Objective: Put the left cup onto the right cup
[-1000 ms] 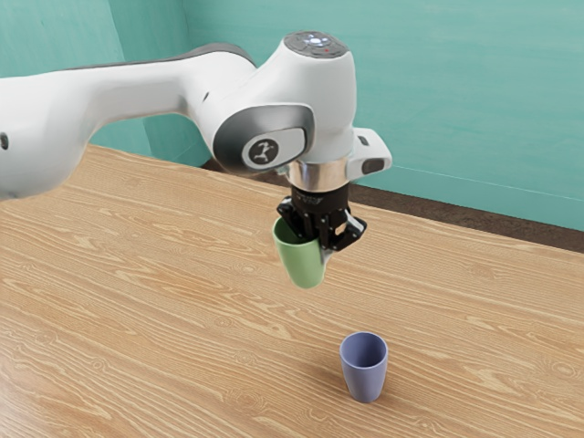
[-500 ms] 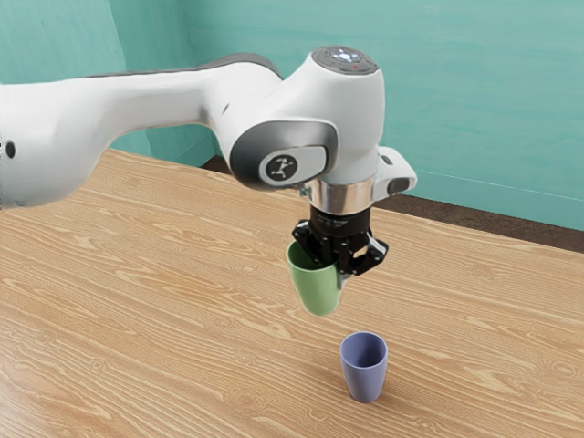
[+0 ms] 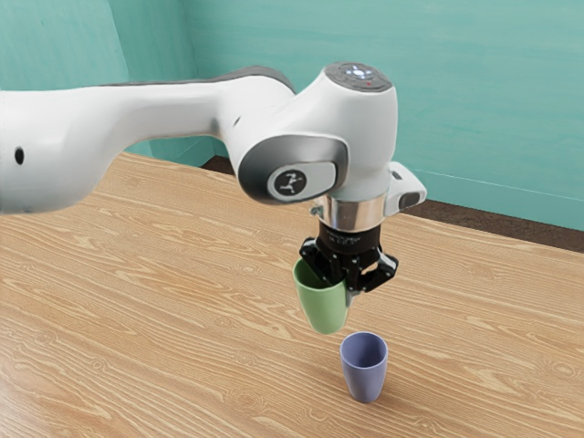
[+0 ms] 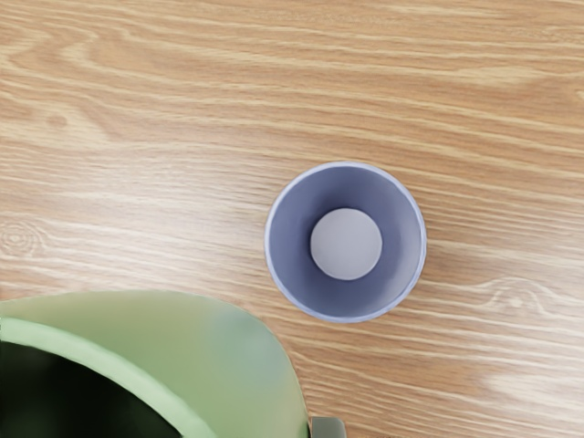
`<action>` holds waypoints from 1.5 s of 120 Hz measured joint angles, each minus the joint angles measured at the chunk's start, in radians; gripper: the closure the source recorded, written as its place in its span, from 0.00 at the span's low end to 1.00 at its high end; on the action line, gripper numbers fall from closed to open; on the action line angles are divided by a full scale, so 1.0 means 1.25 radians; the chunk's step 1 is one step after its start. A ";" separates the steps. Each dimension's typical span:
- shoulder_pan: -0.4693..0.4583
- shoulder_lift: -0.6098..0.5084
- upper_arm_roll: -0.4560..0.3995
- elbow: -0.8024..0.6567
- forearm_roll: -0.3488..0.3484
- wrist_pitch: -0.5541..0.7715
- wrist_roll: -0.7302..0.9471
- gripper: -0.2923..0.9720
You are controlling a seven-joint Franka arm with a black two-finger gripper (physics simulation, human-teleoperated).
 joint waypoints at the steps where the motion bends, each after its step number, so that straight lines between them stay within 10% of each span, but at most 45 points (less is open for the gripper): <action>1: 0.000 0.000 0.000 0.000 0.000 0.000 -0.001 0.85; 180: 0.001 0.063 0.029 -0.023 0.009 0.058 -0.060 0.85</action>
